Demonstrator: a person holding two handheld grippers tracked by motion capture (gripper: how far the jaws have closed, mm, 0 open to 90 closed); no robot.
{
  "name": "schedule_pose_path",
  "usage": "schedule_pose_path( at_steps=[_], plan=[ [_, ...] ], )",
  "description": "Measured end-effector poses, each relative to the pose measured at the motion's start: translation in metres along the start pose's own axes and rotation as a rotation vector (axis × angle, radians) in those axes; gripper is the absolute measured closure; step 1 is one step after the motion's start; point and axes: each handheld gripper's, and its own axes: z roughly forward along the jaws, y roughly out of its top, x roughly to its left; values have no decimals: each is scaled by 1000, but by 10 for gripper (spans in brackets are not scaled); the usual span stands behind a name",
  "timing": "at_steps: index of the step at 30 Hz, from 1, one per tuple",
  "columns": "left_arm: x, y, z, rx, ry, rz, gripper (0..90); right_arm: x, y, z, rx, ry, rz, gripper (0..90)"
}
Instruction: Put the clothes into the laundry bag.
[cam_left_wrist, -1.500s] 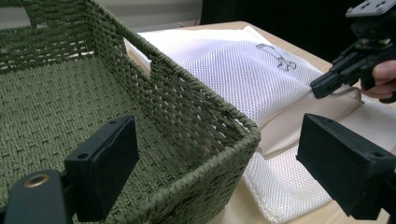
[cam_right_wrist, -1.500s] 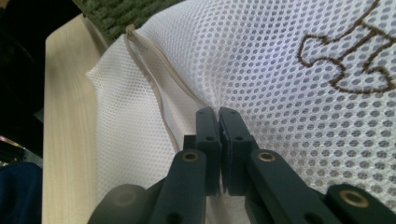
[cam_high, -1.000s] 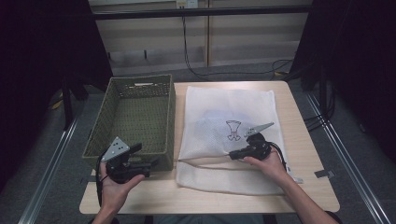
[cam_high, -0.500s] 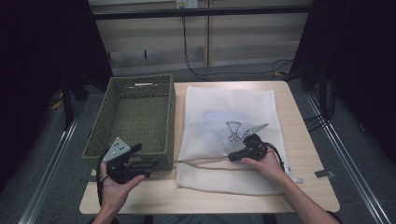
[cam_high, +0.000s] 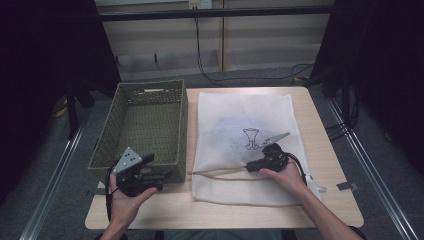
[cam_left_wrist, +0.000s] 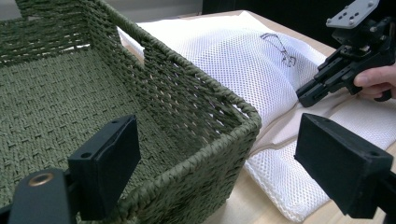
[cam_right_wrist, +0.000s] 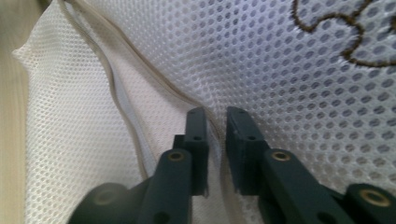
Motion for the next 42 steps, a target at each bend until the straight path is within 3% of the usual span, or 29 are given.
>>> schedule_pose_path(
  at_steps=[6, 14, 15, 17, 20, 23, 26, 29, 31, 42],
  plan=[
    [0, -3, 1, 8, 7, -5, 152, 6, -2, -5, -7, -10, -4, 693],
    [0, -3, -1, -6, 15, -20, 154, 12, 1, -24, -89, -11, -5, 587],
    [0, -3, -3, -7, 16, -23, 153, 14, 4, -31, -138, -16, -7, 534],
    [0, -3, -3, -8, 19, -19, 153, 14, 4, -34, -163, -25, -9, 528],
    [0, -4, -5, -15, 26, -28, 147, 19, 7, -48, -254, -20, 14, 486],
    [1, -6, -7, -18, 40, -30, 145, 20, 8, -54, -282, -33, 23, 467],
    [2, -8, -12, -29, 60, -31, 142, 20, 8, -69, -312, -69, 37, 380],
    [2, -9, -17, -46, 87, -14, 140, 20, 5, -77, -326, -89, 50, 354],
    [3, -11, -20, -42, 111, -1, 133, 21, -2, -88, -378, -100, 70, 311],
    [10, -20, -44, -101, 140, -76, 77, 29, -27, -115, -433, -144, 95, 281]
  ],
)
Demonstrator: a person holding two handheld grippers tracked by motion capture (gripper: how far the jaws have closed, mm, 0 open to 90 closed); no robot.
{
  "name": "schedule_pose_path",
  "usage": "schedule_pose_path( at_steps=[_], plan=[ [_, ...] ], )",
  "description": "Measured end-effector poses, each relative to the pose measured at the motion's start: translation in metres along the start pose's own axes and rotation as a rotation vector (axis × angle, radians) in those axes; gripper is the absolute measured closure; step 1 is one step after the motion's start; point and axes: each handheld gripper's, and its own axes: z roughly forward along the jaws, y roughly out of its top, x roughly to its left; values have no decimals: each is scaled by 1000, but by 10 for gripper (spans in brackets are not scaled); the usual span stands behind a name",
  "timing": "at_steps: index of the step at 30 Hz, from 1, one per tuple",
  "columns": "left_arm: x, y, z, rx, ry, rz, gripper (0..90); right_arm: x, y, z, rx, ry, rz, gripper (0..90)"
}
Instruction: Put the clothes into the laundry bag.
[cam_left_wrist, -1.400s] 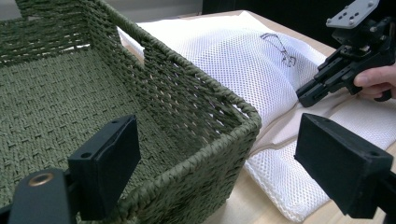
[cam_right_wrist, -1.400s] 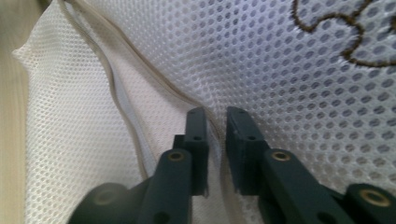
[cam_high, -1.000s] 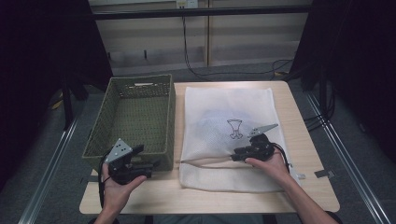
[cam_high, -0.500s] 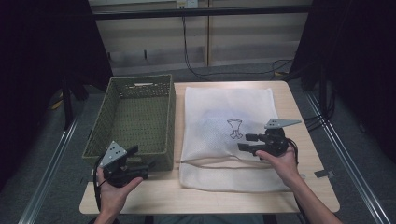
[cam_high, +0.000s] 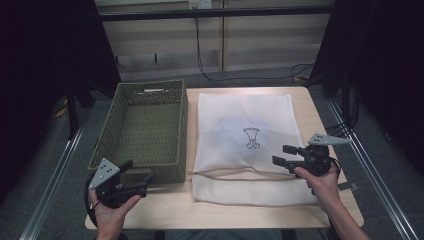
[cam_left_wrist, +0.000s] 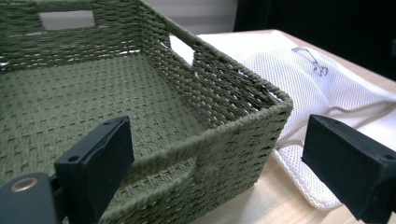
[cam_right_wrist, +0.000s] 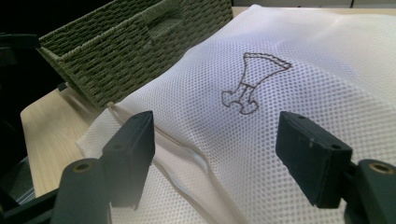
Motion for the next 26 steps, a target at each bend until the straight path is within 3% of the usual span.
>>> schedule_pose_path(
  at_steps=[10, 14, 17, 20, 22, 24, 26],
  plan=[
    [9, -8, -9, -10, -13, -4, 49, 6, -16, -25, -37, -63, 3, 264],
    [17, -12, -14, -12, -31, -27, 17, 6, -25, -33, -70, -82, 19, 255],
    [20, -13, -15, -5, -10, -47, 20, 5, -32, -40, -88, -90, 22, 246],
    [21, -15, -14, -19, -48, -34, 25, 3, -37, -48, -96, -115, 11, 241],
    [21, -16, -12, -7, -41, -34, 27, 0, -41, -53, -110, -129, 12, 243],
    [19, -17, -11, -13, -62, -33, 34, -1, -44, -55, -111, -151, 14, 250],
    [16, -16, -12, -24, -50, -9, 31, -3, -46, -54, -114, -126, 27, 249]
  ],
)
